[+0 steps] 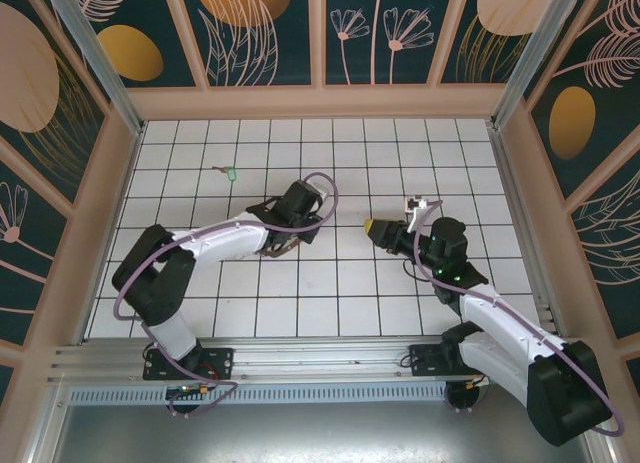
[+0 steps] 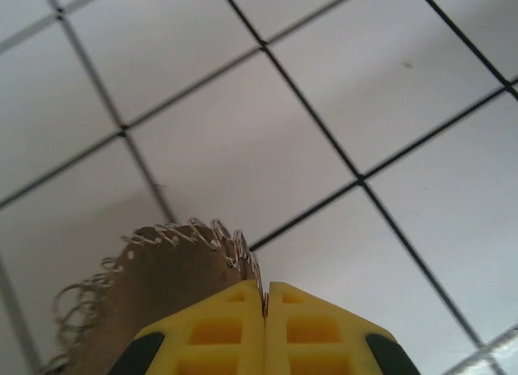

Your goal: Put the keys on the keyring

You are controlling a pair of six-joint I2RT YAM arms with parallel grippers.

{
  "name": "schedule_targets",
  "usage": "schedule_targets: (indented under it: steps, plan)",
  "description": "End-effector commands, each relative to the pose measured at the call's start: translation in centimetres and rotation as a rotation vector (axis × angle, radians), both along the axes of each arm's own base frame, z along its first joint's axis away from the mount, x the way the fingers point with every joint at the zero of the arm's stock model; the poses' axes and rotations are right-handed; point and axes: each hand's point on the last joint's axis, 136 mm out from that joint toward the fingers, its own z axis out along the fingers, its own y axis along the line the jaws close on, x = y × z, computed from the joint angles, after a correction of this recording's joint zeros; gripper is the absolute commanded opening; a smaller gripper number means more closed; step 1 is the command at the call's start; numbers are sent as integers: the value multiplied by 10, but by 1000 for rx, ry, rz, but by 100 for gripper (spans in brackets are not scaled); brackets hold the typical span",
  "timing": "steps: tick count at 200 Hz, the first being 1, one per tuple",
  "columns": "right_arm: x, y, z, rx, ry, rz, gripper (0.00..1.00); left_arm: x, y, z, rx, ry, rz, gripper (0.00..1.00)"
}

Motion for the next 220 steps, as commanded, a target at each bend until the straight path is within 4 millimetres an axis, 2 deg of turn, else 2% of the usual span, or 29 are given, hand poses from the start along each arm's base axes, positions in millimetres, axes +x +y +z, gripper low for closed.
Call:
schedule_targets:
  steps: [1,38,61,86,120,145,152,154,158,175,188,191,220]
  plan:
    - [0,-4,0,13,-3,-28,41,-12,-25,-19,-110,75,-33,0]
    - [1,-6,-5,8,10,-39,42,-22,-37,-43,-125,135,-61,0]
    - [3,-6,-7,7,17,-44,46,-24,-39,-49,-131,150,-70,9]
    - [3,-6,-9,8,24,-50,50,-26,-43,-47,-152,159,-85,23]
    - [4,-7,-11,5,32,-56,56,-23,-49,-20,-203,116,-93,38]
    - [4,-8,-14,-2,46,-64,66,-20,-47,11,-242,56,-86,47]
    - [5,-9,-15,-4,47,-68,68,-21,-46,11,-242,56,-84,49]
    - [4,-9,-15,-4,48,-67,69,-20,-46,21,-258,39,-86,49]
    - [4,-9,-15,-4,49,-69,70,-21,-45,26,-267,32,-88,50]
    - [5,-10,-18,-7,57,-77,71,-27,-44,36,-299,29,-94,51]
    - [5,-11,-20,-9,63,-82,72,-31,-45,43,-344,39,-102,47]
    - [6,-11,-20,-10,64,-84,72,-37,-42,35,-341,61,-102,47]
    - [8,-11,-25,-18,85,-89,73,-55,-42,30,-435,118,-122,35]
